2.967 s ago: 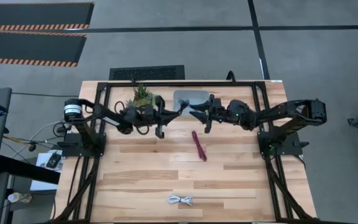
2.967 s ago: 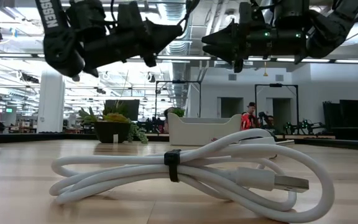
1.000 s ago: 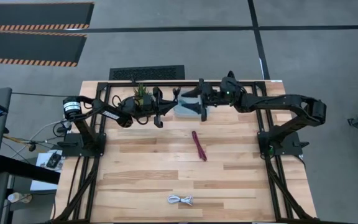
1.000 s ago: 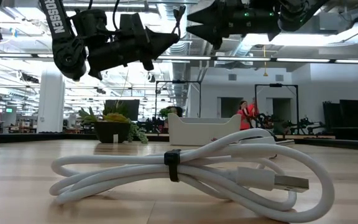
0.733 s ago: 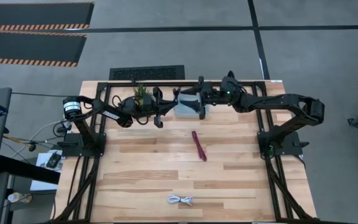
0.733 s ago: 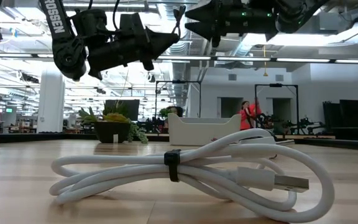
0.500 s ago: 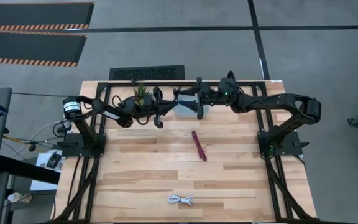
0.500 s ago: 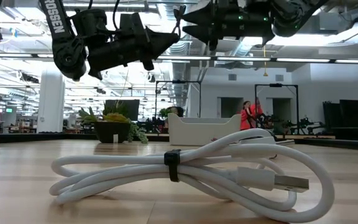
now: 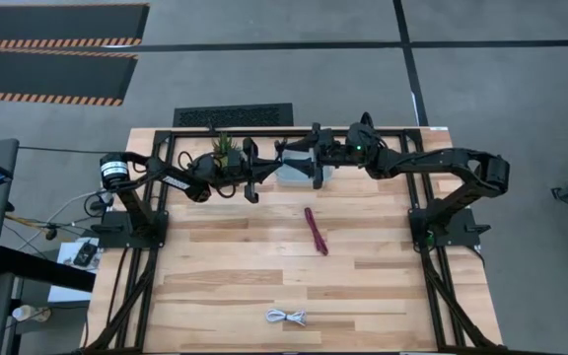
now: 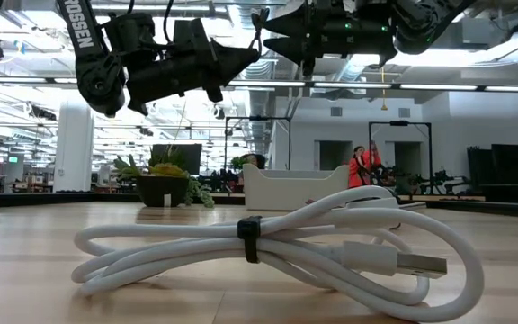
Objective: Pick and place USB-C Cables
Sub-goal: Put the black charger cable into the white bin
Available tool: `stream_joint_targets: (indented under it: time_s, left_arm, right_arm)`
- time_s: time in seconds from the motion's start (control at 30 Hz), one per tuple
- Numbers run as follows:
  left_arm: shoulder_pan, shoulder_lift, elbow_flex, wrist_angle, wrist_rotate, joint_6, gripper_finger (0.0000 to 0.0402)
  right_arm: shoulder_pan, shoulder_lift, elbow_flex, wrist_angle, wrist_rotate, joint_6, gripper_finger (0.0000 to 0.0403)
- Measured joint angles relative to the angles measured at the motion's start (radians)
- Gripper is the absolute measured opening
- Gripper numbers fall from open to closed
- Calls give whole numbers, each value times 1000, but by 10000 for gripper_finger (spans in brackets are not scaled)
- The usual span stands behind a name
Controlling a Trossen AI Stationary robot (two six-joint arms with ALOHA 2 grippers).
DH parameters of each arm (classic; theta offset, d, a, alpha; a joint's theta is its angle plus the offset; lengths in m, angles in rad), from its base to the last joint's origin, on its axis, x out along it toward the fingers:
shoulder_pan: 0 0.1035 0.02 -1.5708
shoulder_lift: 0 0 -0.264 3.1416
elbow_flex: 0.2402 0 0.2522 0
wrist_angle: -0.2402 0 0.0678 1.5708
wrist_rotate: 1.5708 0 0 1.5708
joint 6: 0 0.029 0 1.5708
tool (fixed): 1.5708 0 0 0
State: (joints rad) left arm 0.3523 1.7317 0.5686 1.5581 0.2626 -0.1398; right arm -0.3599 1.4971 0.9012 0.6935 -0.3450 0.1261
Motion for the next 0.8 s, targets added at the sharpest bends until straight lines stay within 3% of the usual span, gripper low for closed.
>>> stream_joint_targets:
  time_s: [0.17,0.37,0.6,0.8]
  left_arm:
    - [0,0,18,-29,-3,0,0]
    - [-8,1,94,-177,19,28,0]
    - [-14,1,97,-171,9,50,0]
    - [-16,1,97,-170,-13,50,0]
  right_arm:
    - [0,0,0,-1,-1,-3,246]
    - [0,0,0,-3,0,-3,246]
    - [0,0,0,-11,2,-3,244]
    - [0,0,0,-30,36,-3,201]
